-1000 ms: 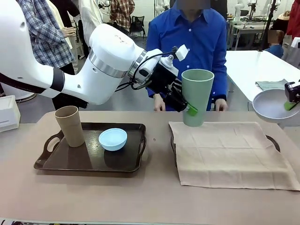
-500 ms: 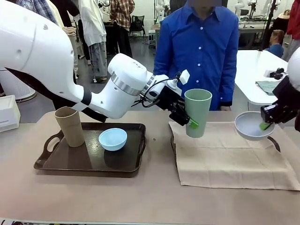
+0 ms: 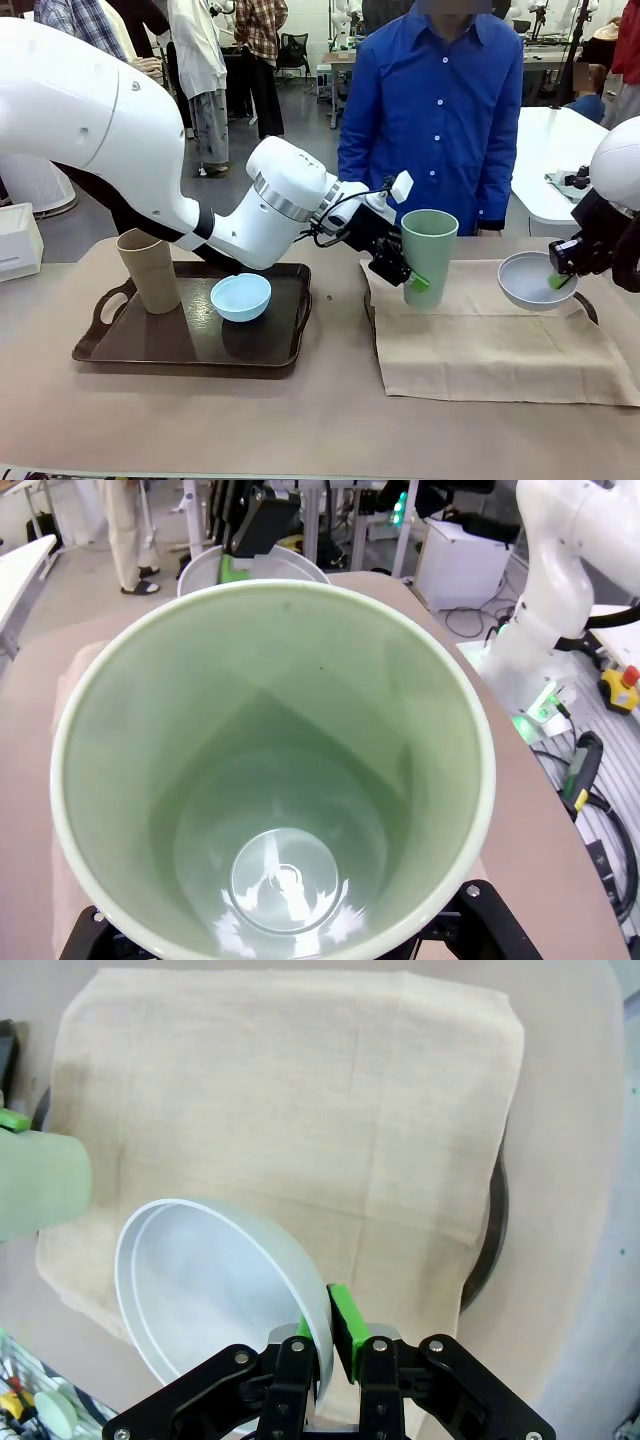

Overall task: Set up a tray with a mat and arrange the tableware.
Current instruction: Place the Picnic Bowl and Reusable plastic cup back onto the Handle tray in front of the human's position.

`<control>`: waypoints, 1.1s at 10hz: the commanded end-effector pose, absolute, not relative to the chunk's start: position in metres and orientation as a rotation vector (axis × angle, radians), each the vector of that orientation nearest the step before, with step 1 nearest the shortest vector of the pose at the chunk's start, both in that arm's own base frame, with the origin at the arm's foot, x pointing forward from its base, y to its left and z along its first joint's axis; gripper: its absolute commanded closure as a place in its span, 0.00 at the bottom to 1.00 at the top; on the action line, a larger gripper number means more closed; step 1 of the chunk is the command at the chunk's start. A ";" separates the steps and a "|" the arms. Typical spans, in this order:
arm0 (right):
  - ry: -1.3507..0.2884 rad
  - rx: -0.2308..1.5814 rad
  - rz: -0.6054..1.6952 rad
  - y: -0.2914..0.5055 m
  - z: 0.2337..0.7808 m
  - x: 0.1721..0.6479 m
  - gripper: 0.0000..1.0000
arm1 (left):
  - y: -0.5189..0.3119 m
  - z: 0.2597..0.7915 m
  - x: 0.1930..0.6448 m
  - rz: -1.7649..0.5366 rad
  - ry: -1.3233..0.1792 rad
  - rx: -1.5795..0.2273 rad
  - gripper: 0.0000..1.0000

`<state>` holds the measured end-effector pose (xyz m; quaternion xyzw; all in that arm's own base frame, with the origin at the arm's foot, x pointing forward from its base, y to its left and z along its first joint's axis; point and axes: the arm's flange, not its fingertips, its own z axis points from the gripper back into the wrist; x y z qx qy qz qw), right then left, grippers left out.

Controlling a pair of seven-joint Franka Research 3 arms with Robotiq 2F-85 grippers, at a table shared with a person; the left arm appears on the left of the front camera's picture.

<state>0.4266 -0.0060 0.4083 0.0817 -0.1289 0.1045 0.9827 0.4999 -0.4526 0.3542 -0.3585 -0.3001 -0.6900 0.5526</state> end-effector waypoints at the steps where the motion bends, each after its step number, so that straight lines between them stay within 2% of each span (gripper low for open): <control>1: -0.272 0.209 0.237 -0.010 0.395 0.443 0.93 | -0.459 0.352 0.504 -1.662 -0.766 -0.834 0.17; 5: -0.213 0.207 0.235 -0.014 0.361 0.456 0.93 | -0.468 0.329 0.514 -1.687 -0.780 -0.809 0.17; 11: -0.219 0.269 0.248 -0.014 0.336 0.469 0.93 | -0.473 0.309 0.525 -1.694 -0.743 -0.782 0.17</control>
